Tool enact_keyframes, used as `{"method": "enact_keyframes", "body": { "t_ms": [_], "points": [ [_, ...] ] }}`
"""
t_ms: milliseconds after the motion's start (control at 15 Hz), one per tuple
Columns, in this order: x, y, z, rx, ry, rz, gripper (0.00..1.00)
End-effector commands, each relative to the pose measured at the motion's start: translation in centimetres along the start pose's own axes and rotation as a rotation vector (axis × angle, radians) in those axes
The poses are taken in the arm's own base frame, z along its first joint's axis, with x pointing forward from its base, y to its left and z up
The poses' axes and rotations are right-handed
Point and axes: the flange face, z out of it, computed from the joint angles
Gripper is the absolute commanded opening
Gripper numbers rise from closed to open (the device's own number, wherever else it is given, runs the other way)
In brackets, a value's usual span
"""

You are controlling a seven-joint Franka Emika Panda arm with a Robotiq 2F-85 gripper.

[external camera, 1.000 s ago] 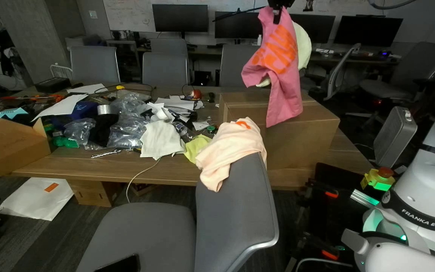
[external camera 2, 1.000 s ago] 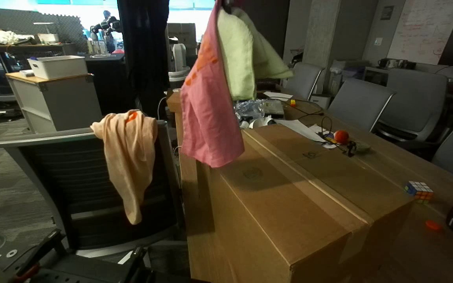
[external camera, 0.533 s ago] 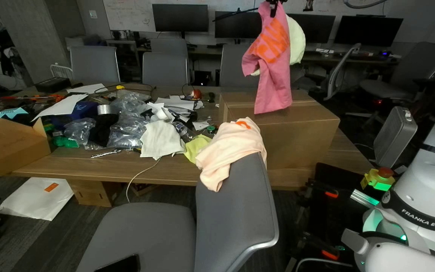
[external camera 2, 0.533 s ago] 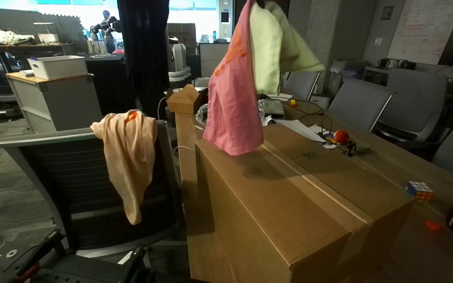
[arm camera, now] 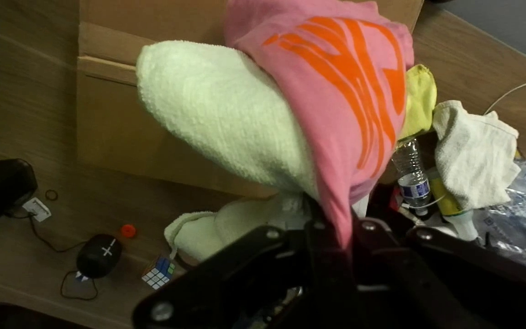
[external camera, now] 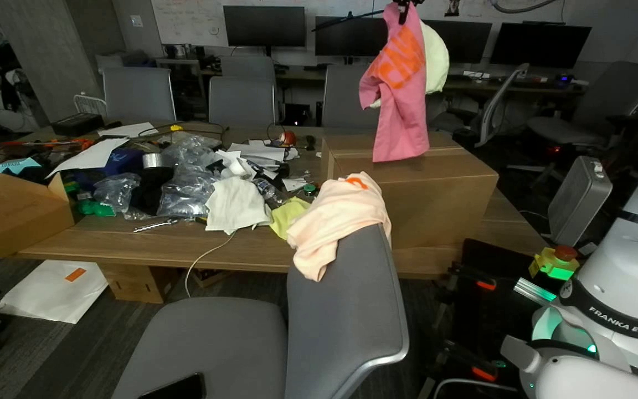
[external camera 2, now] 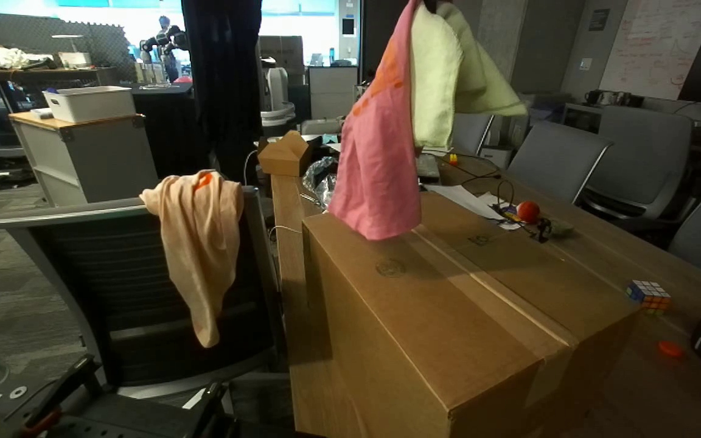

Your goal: Put the shirts on the back of the chair onto the box

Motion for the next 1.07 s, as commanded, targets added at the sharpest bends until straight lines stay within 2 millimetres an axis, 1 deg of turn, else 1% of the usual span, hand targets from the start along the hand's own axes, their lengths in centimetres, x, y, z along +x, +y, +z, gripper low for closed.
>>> {"method": "enact_keyframes", "body": {
  "t_ms": [0,333,467,533,800,1000],
  "points": [
    [1.0,1.0,-0.9,0.018,-0.007,0.022,0.02],
    [1.6,2.3,-0.6,0.04,-0.03,0.047,0.02],
    [1.8,2.5,-0.4,0.044,-0.045,0.045,0.32],
    [1.8,2.5,-0.2,0.042,-0.057,0.042,0.37],
    [1.8,2.0,0.4,0.027,-0.104,0.021,0.69],
    [0.5,0.1,1.8,0.013,-0.18,-0.097,0.91]
  ]
}}
